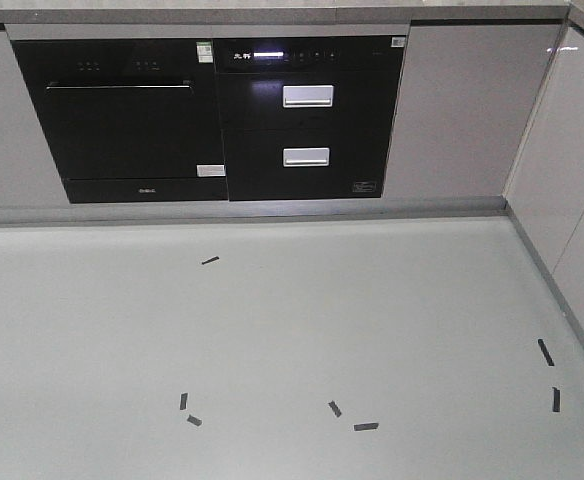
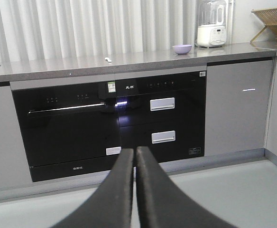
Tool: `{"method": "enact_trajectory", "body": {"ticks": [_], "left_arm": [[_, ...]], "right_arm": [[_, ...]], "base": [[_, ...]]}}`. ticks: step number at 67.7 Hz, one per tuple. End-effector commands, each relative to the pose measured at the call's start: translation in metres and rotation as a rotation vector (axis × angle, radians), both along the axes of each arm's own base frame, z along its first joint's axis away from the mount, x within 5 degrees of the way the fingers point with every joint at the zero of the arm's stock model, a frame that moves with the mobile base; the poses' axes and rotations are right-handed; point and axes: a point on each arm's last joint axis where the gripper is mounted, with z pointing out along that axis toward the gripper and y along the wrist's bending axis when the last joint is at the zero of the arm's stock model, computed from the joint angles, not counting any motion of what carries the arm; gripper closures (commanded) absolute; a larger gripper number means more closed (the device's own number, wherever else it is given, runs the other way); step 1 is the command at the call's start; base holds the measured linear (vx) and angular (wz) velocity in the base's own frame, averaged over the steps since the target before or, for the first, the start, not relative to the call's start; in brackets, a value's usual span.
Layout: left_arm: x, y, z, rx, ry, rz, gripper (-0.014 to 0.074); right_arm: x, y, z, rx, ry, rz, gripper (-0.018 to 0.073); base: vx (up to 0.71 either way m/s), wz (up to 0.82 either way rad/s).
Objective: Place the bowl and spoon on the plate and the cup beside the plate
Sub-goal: 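Drive the base toward the counter holding the green spoon and lavender bowl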
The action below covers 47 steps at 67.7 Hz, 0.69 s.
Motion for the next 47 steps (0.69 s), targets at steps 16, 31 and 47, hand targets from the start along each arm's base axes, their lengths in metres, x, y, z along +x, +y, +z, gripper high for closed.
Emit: {"method": "enact_trajectory", "body": {"ticks": [16, 31, 47], "left_arm": [[-0.0024, -0.0004, 0.0132, -0.026, -0.100, -0.008, 0.0603], [-0.0024, -0.0004, 0.0132, -0.026, -0.100, -0.008, 0.0603], [-0.0024, -0.0004, 0.0132, -0.026, -0.100, -0.008, 0.0603]], "right_arm": [[-0.0009, 0.0002, 0.0044, -0.011, -0.079, 0.002, 0.0570], [-0.0009, 0.0002, 0.0044, -0.011, -0.079, 0.002, 0.0570], [-0.0009, 0.0002, 0.0044, -0.011, -0.079, 0.002, 0.0570]], "base": [[0.00, 0.00], [0.00, 0.00], [0.00, 0.00]]}}
